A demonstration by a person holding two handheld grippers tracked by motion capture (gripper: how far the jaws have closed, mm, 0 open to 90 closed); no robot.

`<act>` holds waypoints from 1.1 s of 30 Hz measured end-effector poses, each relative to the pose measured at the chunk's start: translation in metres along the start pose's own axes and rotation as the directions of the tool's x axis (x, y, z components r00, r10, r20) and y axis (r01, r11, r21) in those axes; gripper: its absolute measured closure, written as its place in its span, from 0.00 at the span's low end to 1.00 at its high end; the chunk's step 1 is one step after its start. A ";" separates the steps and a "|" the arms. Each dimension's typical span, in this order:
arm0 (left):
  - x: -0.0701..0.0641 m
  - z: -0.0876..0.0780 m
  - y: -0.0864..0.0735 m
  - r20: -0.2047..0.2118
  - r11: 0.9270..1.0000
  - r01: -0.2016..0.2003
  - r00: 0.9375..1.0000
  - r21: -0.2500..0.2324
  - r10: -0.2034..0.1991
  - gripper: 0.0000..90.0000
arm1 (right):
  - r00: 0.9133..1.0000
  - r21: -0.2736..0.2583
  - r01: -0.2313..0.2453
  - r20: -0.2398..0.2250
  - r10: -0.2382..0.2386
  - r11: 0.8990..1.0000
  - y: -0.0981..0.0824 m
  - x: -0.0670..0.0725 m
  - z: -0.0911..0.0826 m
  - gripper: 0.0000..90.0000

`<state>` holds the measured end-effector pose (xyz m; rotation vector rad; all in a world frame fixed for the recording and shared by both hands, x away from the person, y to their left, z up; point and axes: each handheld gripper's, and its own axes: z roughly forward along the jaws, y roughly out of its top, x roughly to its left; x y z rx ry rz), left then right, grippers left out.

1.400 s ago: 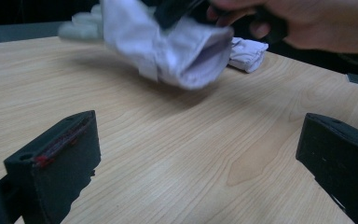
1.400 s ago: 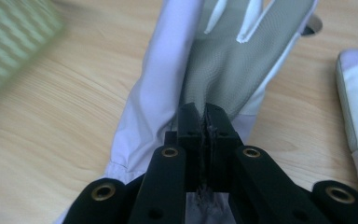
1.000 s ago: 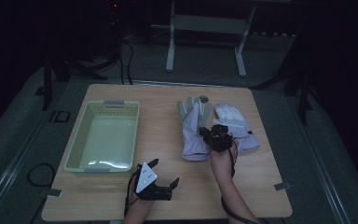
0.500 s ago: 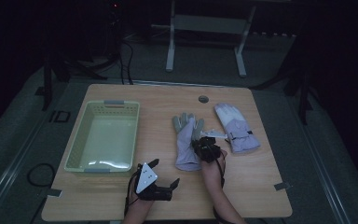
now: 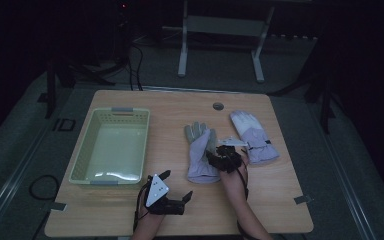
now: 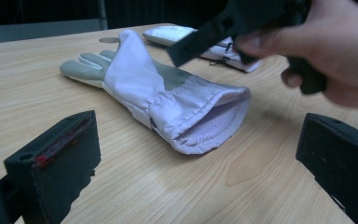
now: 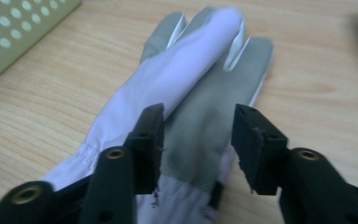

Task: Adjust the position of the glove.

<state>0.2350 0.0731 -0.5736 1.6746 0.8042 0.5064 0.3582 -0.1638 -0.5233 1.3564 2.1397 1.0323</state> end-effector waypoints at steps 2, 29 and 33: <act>0.000 0.000 0.000 0.000 1.000 -0.001 1.000 0.000 0.001 0.00 | 1.000 -0.003 0.025 -0.015 -0.025 1.000 0.005 -0.007 -0.005 0.54; 0.001 0.001 0.000 -0.003 1.000 0.013 1.000 0.002 -0.013 0.00 | 0.996 -0.034 0.046 0.080 -0.043 0.998 0.014 -0.136 -0.050 0.52; 0.001 0.001 0.000 -0.004 1.000 0.012 1.000 0.002 -0.012 0.00 | 0.997 -0.037 0.016 0.082 -0.013 0.999 0.021 -0.152 -0.050 0.52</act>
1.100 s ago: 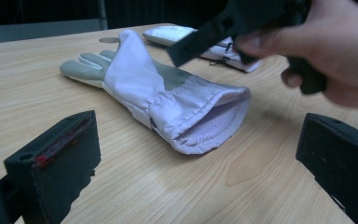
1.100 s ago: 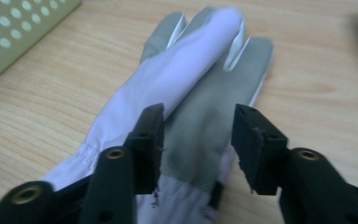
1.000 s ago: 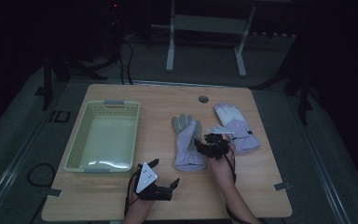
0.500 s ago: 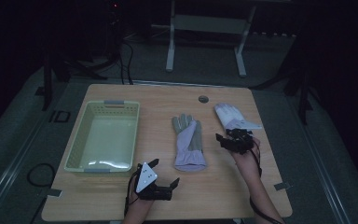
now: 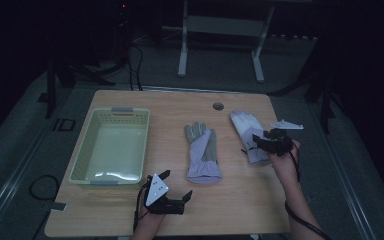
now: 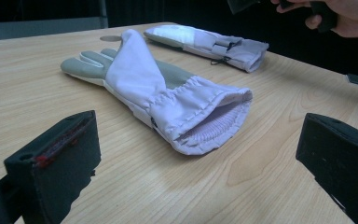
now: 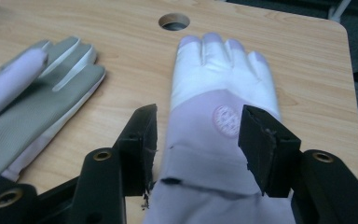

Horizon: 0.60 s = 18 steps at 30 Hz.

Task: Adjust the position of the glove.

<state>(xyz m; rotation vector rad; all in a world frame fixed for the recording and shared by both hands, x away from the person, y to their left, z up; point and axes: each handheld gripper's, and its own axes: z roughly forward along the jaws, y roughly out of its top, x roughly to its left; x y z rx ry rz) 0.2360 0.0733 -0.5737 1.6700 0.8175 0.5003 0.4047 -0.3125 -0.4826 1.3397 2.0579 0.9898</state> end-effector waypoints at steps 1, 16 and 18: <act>0.000 0.000 0.000 0.000 1.000 0.000 1.000 0.000 0.000 0.00 | 1.000 0.000 -0.007 0.001 0.007 1.000 0.002 -0.003 0.001 0.52; 0.001 0.000 0.000 0.000 1.000 0.005 1.000 0.001 -0.005 0.00 | 0.999 0.071 -0.055 0.002 0.055 0.996 0.018 -0.026 0.037 0.48; 0.001 0.000 0.000 0.000 1.000 0.005 1.000 0.001 -0.005 0.00 | 0.998 0.079 -0.055 0.011 0.054 0.995 0.018 -0.026 0.042 0.48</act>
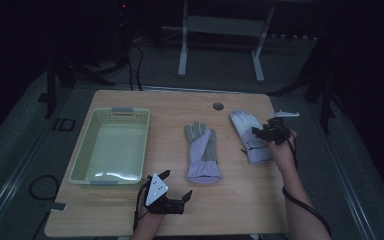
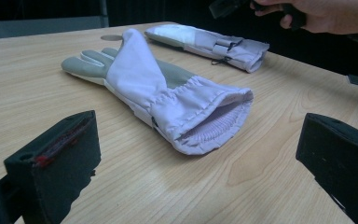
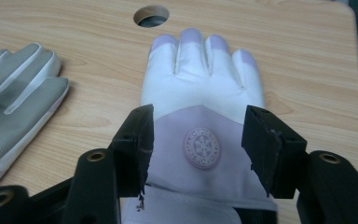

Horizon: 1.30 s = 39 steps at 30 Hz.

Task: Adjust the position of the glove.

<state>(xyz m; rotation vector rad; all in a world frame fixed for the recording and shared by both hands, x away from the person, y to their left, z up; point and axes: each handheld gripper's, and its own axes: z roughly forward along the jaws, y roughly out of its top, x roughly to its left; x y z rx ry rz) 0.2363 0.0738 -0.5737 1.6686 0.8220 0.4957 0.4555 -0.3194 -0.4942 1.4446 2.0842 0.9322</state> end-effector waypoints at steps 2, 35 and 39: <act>0.000 0.000 0.000 0.000 1.000 0.000 1.000 0.000 0.000 0.00 | 1.000 0.016 0.003 0.000 -0.003 1.000 0.000 -0.001 0.006 0.47; 0.000 0.000 0.000 0.004 1.000 0.000 1.000 0.001 0.000 0.00 | 0.999 0.087 -0.030 0.025 0.028 0.996 -0.015 0.004 0.020 0.87; 0.000 0.000 0.000 -0.001 1.000 0.001 1.000 0.001 -0.001 0.00 | 0.998 0.046 -0.028 0.048 0.026 0.999 -0.006 0.008 -0.003 0.88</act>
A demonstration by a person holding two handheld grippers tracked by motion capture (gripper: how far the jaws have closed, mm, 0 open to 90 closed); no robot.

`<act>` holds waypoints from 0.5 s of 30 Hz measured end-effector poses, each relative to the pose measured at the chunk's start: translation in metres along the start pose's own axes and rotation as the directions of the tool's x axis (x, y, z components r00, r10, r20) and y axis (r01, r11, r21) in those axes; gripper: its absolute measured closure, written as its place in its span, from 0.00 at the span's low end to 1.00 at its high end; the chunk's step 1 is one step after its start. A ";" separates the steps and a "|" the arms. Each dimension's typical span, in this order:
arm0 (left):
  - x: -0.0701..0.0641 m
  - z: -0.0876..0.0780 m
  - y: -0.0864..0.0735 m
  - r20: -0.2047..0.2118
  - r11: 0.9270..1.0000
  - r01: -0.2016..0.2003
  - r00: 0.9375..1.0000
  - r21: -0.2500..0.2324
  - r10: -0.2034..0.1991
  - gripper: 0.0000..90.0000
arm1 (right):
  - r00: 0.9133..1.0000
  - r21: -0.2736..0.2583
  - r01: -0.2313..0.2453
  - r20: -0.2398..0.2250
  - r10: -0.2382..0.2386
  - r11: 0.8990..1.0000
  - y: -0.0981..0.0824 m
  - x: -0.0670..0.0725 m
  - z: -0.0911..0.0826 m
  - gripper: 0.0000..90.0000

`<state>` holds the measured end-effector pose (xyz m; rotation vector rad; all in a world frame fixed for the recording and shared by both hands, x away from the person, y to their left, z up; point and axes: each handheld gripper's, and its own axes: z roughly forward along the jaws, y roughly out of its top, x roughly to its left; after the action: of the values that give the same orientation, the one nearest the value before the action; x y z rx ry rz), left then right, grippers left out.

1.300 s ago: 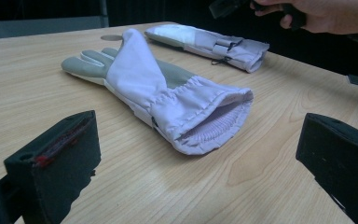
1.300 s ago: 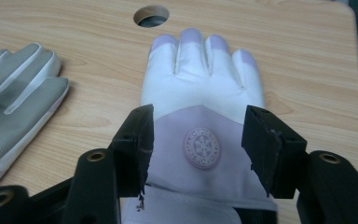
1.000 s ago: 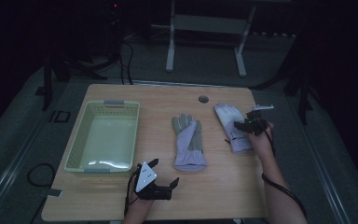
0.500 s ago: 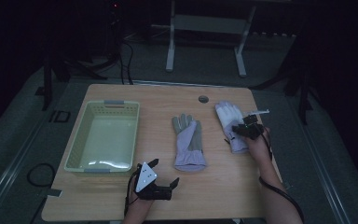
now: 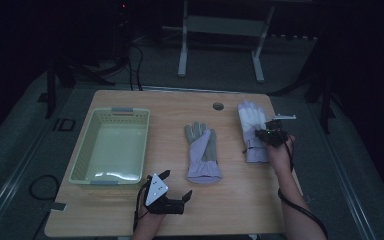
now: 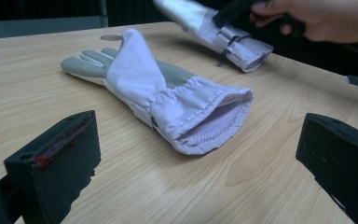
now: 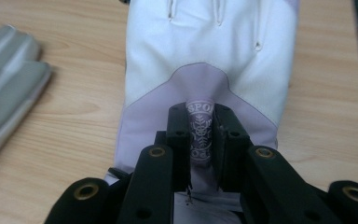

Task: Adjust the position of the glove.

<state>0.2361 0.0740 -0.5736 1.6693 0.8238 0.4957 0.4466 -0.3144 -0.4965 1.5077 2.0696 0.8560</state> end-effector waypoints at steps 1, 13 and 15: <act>0.000 0.000 0.000 -0.001 1.000 0.000 1.000 0.000 0.000 0.00 | 1.000 -0.011 0.005 0.006 -0.005 1.000 0.002 0.001 -0.007 0.88; 0.000 0.000 0.000 -0.004 1.000 -0.001 1.000 -0.001 0.001 0.00 | 1.000 -0.075 -0.026 0.007 0.026 0.997 0.003 0.018 -0.084 0.88; -0.001 0.000 0.000 -0.005 1.000 -0.002 1.000 -0.001 0.002 0.00 | 0.999 -0.072 -0.041 0.015 0.042 0.997 -0.004 0.020 -0.091 0.88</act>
<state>0.2358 0.0736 -0.5737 1.6684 0.8255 0.5018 0.3767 -0.3164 -0.4343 1.5190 1.9805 0.9203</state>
